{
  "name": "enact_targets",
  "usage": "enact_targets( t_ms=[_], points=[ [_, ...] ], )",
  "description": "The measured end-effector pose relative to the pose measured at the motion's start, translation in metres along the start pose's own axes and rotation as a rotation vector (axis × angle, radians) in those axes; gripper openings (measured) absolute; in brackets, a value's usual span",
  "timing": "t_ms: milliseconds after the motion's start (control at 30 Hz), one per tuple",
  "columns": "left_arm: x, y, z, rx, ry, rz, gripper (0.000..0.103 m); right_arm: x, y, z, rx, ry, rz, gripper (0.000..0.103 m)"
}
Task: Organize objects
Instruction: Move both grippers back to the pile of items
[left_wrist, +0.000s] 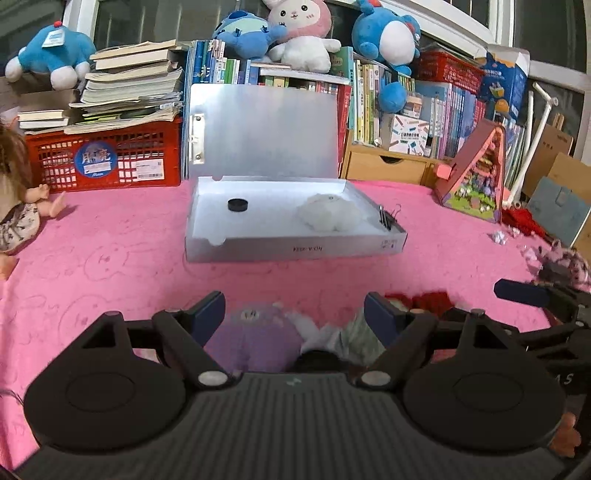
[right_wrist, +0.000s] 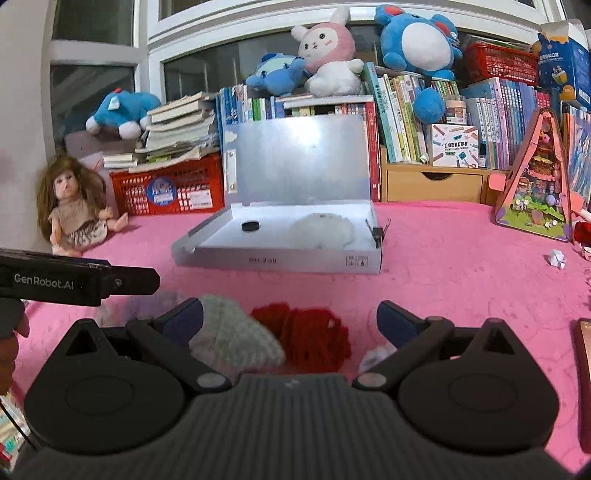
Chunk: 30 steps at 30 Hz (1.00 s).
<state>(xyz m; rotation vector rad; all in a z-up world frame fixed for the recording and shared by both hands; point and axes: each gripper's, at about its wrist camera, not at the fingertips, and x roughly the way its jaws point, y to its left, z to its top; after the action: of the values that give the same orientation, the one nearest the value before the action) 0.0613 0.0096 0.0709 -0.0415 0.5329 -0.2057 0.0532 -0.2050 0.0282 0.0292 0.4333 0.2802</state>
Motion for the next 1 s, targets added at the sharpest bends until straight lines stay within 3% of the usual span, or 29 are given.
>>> enact_targets(
  t_ms=[267, 633, 1000],
  points=[
    [-0.023, -0.002, -0.023, 0.018, -0.043, 0.028, 0.086, -0.016, 0.012, -0.019, -0.052, -0.015, -0.044, 0.103],
    [-0.033, -0.007, -0.055, 0.024, -0.030, 0.051, 0.086, -0.030, 0.013, -0.037, -0.043, -0.016, -0.003, 0.103],
    [-0.041, -0.007, -0.076, 0.060, -0.040, 0.098, 0.085, -0.021, 0.021, -0.056, -0.072, 0.037, -0.024, 0.087]
  ],
)
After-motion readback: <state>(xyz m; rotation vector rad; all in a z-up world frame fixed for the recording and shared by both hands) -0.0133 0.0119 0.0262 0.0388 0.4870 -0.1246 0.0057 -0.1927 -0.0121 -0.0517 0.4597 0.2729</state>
